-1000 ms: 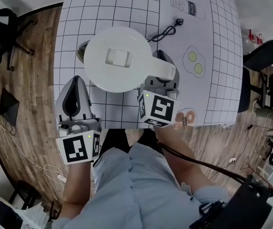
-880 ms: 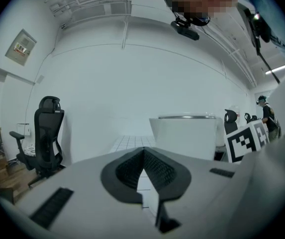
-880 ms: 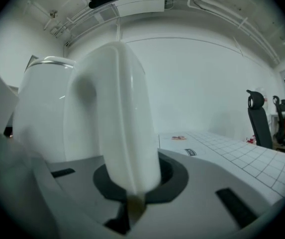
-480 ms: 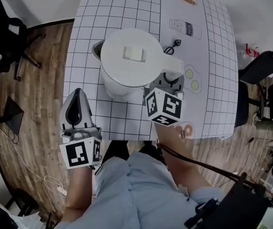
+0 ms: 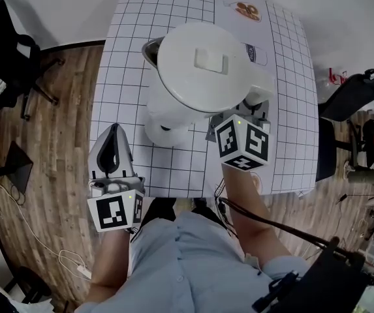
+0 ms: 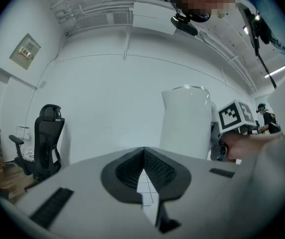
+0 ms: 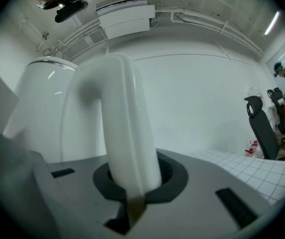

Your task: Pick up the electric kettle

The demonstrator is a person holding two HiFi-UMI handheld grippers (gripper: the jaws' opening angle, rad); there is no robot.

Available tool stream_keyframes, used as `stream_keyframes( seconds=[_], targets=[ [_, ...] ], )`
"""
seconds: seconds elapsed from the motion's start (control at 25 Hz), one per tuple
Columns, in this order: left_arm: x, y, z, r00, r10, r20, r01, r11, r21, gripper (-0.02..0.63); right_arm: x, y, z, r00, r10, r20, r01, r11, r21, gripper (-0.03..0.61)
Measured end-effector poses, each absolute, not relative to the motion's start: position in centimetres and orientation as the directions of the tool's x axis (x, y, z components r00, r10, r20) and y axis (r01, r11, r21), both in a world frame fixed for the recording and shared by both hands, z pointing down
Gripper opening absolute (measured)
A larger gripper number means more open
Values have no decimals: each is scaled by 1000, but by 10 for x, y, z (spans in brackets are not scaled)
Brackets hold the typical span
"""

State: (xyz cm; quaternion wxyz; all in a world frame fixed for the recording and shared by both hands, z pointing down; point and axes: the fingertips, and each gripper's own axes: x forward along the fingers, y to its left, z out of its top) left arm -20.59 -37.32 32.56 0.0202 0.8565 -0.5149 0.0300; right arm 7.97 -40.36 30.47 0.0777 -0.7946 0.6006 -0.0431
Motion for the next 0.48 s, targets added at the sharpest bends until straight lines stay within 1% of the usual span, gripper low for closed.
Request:
stream_keyframes(
  seconds=[0.48],
  targets=[
    [-189, -366, 326, 506, -861, 61, -863, -506, 14, -2, 115, -370, 306, 339, -940, -25, -930, -332, -156, 21]
  ],
)
